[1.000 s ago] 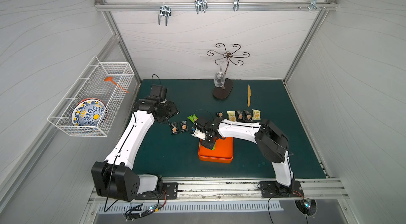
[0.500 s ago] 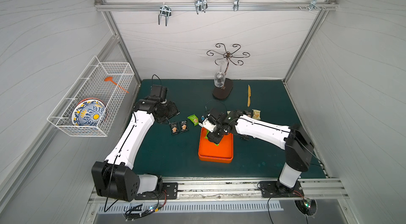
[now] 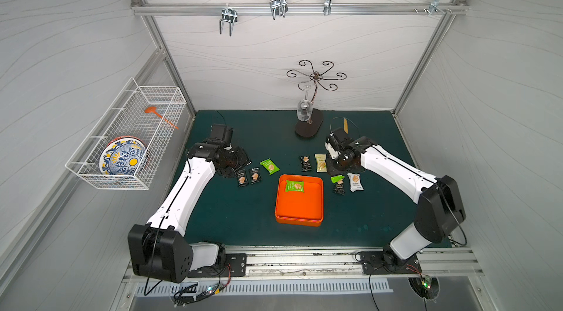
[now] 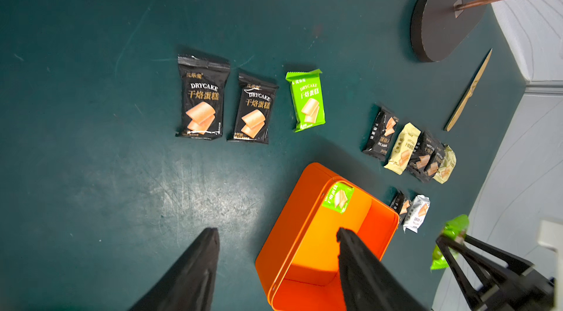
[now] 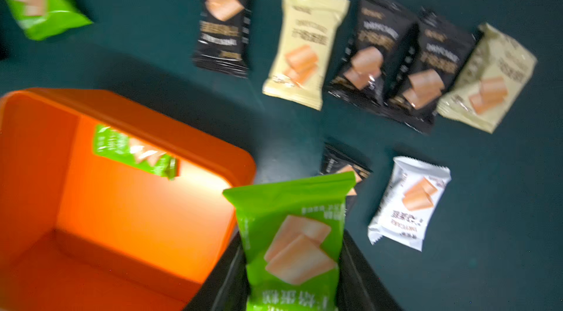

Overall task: Take the cookies out of the storage box
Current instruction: Place the cookie at the center of the board.

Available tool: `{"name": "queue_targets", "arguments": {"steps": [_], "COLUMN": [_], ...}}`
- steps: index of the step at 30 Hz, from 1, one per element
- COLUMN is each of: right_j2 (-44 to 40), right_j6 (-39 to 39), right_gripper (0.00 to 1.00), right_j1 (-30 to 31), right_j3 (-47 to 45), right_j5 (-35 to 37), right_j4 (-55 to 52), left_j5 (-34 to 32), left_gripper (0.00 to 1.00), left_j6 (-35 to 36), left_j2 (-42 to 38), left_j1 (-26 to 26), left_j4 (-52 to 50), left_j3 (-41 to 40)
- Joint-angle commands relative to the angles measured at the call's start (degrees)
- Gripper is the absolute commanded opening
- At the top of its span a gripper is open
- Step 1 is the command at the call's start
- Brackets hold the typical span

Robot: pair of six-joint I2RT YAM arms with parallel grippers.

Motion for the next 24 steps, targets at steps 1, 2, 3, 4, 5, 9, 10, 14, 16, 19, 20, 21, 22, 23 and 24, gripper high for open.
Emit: {"name": "queue_targets", "arguments": {"steps": [1, 2, 3, 4, 5, 9, 10, 14, 16, 19, 20, 21, 22, 23, 24], "right_j2": [1.22, 2.28, 3.35, 4.06, 4.75, 7.46, 8.20, 11.08, 12.15, 13.73, 14.12, 14.50, 14.90, 15.25, 15.64], "right_j6": [4.06, 4.41, 4.88, 5.43, 5.45, 5.54, 5.62, 5.80, 5.80, 6.62, 6.89, 7.23, 7.39, 7.64, 7.87], "right_gripper": [0.36, 0.36, 0.36, 0.36, 0.36, 0.37, 0.37, 0.37, 0.37, 0.38, 0.38, 0.38, 0.38, 0.38, 0.38], "right_j1": [-0.10, -0.27, -0.43, -0.43, -0.41, -0.38, -0.43, 0.45, 1.25, 1.67, 1.68, 1.71, 1.69, 1.68, 1.69], "right_j3": [-1.75, -2.12, -2.38, -2.77, -3.41, -4.40, -4.25, -3.00, -2.14, -1.17, -1.12, -1.12, -1.19, -1.13, -1.05], "right_j5": [3.12, 2.99, 2.53, 2.50, 1.97, -0.08, -0.56, -0.87, -0.41, -0.36, -0.65, -0.99, -1.18, -1.51, -1.63], "right_j4": [0.02, 0.81, 1.44, 2.32, 3.66, 7.15, 7.53, 8.28, 8.68, 8.66, 8.88, 9.34, 9.78, 10.12, 10.32], "left_j5": [1.55, 1.55, 1.46, 1.46, 1.38, 0.93, 0.84, 0.75, 0.81, 0.60, 0.50, 0.30, 0.15, 0.14, 0.11], "left_gripper": [0.65, 0.65, 0.65, 0.65, 0.65, 0.65, 0.65, 0.65, 0.65, 0.65, 0.65, 0.65, 0.65, 0.65, 0.65], "left_j6": [-0.85, -0.85, -0.85, -0.85, -0.77, -0.55, -0.59, -0.75, -0.84, -0.77, -0.67, -0.59, -0.51, -0.46, -0.41], "left_j2": [-1.63, -1.73, -1.98, -2.14, -2.26, -3.04, -3.14, -3.48, -3.55, -3.68, -3.76, -3.77, -3.77, -3.77, -3.77], "left_j1": [0.26, 0.27, 0.30, 0.32, 0.27, 0.28, 0.30, 0.27, 0.26, 0.26, 0.26, 0.28, 0.29, 0.26, 0.27], "left_j4": [2.24, 2.16, 2.08, 1.93, 1.69, 1.06, 1.01, 1.09, 1.13, 0.93, 0.84, 0.67, 0.50, 0.40, 0.31], "left_j3": [-0.28, -0.48, -0.66, -0.69, -0.77, -1.38, -1.55, -2.22, -2.44, -2.20, -2.17, -2.09, -2.09, -2.08, -2.09]}}
